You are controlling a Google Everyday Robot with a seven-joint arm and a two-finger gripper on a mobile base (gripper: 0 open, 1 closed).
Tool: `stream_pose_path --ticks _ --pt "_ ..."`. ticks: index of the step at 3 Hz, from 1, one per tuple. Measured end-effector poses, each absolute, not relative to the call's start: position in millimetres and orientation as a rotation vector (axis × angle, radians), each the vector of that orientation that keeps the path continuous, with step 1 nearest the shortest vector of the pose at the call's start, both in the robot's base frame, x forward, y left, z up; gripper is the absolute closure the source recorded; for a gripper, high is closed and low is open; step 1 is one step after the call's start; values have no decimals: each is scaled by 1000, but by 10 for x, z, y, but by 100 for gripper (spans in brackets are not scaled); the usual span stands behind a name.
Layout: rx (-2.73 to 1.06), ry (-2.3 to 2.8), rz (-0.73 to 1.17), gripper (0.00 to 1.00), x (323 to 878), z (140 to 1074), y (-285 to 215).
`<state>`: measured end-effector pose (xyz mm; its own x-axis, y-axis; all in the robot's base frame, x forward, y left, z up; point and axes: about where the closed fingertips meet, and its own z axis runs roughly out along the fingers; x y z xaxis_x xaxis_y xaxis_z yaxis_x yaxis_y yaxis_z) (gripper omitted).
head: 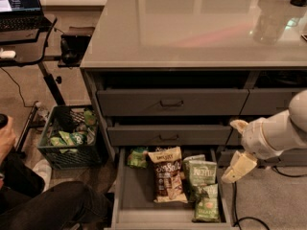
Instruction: Pick green jalapeno chip bag from bottom drawer and place on counter
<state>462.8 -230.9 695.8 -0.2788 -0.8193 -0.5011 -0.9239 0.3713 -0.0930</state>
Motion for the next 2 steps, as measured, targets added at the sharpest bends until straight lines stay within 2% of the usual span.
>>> stream_pose_path --ticks 2 --pt "-1393 2033 307 0 4903 5964 -2393"
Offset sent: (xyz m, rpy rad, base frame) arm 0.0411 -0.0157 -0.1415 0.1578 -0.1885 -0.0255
